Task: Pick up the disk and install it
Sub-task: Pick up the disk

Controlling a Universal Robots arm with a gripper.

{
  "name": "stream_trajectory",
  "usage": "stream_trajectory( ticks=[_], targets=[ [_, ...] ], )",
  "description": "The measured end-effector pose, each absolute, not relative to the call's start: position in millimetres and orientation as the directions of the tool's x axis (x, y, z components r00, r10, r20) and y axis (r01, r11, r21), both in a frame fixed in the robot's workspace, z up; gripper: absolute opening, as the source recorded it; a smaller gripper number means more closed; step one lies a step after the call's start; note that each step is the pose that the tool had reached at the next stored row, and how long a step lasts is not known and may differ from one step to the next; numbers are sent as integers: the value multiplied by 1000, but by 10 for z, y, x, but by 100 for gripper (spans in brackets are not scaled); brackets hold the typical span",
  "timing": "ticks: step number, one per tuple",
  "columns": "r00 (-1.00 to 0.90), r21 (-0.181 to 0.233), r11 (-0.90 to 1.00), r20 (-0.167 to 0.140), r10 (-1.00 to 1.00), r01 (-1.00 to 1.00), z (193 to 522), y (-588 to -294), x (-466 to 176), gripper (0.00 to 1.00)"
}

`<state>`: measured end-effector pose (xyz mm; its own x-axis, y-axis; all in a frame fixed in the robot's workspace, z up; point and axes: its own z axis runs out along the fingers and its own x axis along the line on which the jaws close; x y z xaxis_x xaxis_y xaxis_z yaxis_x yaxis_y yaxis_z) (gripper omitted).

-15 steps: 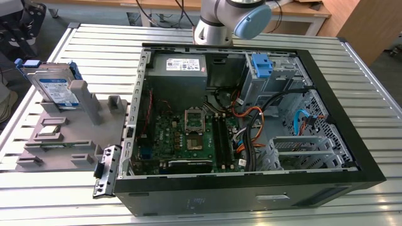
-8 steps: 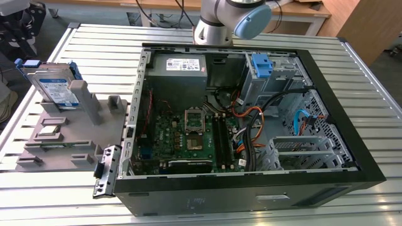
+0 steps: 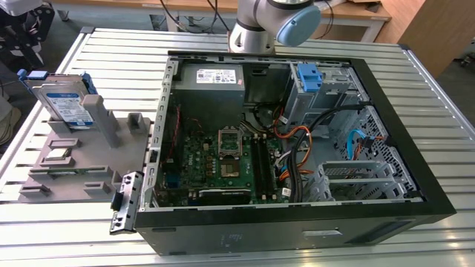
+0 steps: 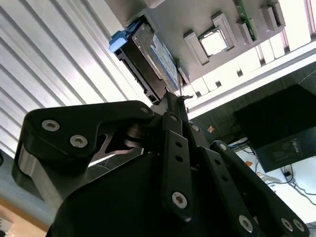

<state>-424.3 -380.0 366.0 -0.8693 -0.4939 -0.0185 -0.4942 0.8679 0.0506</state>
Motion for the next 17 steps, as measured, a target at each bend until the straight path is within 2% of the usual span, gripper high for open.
stream_trajectory(
  ticks=[17],
  targets=[
    [-740,54,738,-21,-673,-673,3657,-3800,-4239,11]
  ],
)
